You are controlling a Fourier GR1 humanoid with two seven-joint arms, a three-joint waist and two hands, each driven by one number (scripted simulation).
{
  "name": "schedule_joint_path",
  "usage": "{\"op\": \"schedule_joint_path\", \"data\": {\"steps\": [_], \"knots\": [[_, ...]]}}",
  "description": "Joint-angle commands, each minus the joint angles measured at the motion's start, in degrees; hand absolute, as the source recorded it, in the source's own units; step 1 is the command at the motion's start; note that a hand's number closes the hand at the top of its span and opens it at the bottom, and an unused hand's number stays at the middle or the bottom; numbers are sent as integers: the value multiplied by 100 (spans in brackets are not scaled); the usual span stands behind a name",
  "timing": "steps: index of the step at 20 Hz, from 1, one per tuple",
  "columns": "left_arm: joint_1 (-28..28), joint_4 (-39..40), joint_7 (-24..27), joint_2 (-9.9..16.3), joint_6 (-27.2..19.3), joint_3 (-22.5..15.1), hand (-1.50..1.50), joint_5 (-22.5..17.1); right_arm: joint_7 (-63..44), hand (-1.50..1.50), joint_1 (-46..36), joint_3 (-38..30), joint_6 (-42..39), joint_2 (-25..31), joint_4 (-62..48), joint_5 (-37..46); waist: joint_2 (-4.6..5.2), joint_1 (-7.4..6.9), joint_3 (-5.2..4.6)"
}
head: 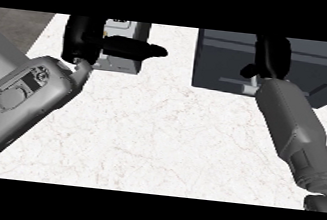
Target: Pick up the can, place it into the drawer and close the drawer
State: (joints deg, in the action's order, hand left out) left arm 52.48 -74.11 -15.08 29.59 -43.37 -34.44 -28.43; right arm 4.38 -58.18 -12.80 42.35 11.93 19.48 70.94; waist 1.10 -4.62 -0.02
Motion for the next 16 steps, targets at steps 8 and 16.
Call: {"op": "schedule_joint_path", "data": {"steps": [8,16], "knots": [[-514,-475,83,98,62,5,-150,141,589,-150,-783,-581,-117,-35,-359,-612,94,-160,29],[-852,-637,155,290,146,231,-150,64,1621,-150,-920,-1492,-645,-456,-146,-1807,16,-42,29]]}}
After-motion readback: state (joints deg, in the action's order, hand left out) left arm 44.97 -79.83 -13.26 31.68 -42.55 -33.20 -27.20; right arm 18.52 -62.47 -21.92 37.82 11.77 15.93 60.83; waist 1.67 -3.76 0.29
